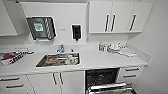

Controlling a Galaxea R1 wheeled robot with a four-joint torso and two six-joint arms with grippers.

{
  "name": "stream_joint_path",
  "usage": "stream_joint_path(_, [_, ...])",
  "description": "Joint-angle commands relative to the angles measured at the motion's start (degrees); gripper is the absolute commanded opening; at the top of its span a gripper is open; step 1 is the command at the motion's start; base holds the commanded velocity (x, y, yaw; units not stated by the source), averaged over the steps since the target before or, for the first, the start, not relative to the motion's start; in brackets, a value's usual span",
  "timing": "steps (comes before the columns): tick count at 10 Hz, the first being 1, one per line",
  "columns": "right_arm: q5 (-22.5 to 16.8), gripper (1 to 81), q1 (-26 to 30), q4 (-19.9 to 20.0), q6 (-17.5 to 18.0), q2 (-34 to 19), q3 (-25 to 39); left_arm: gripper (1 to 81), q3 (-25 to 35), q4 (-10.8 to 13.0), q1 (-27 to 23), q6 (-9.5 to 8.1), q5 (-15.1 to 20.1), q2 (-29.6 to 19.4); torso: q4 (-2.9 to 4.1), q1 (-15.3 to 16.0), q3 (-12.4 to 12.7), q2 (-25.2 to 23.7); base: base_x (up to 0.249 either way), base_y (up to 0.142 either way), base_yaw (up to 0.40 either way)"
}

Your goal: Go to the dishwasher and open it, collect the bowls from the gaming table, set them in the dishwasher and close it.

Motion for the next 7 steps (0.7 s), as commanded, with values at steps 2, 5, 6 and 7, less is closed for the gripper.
stream_joint_path(2, [-2.8, 81.1, 2.6, -0.7, -0.4, 0.0, 0.3, 81.1, 0.1, 0.5, -2.3, 0.37, 2.8, -0.6, 0.00, -5.0, 6.3, 7.6, 0.000, 0.000, 0.000])
stream_joint_path(5, [-2.8, 81.1, 2.6, -0.7, -0.4, 0.0, 0.2, 81.1, -1.3, 0.4, -2.3, 0.37, 2.9, 0.0, 0.00, -8.6, 5.9, 13.1, 0.000, 0.000, 0.000])
stream_joint_path(6, [-2.8, 81.1, 2.6, -0.7, -0.4, 0.0, 0.2, 81.1, -1.3, 0.4, -2.3, 0.37, 2.9, 0.1, 0.00, -9.5, 6.2, 14.6, 0.000, 0.000, 0.000])
stream_joint_path(7, [-2.8, 81.1, 2.6, -0.7, -0.4, 0.0, 0.2, 81.1, -1.3, 0.4, -2.3, 0.37, 2.9, 0.1, 0.00, -10.7, 6.7, 16.4, 0.000, 0.000, 0.000])
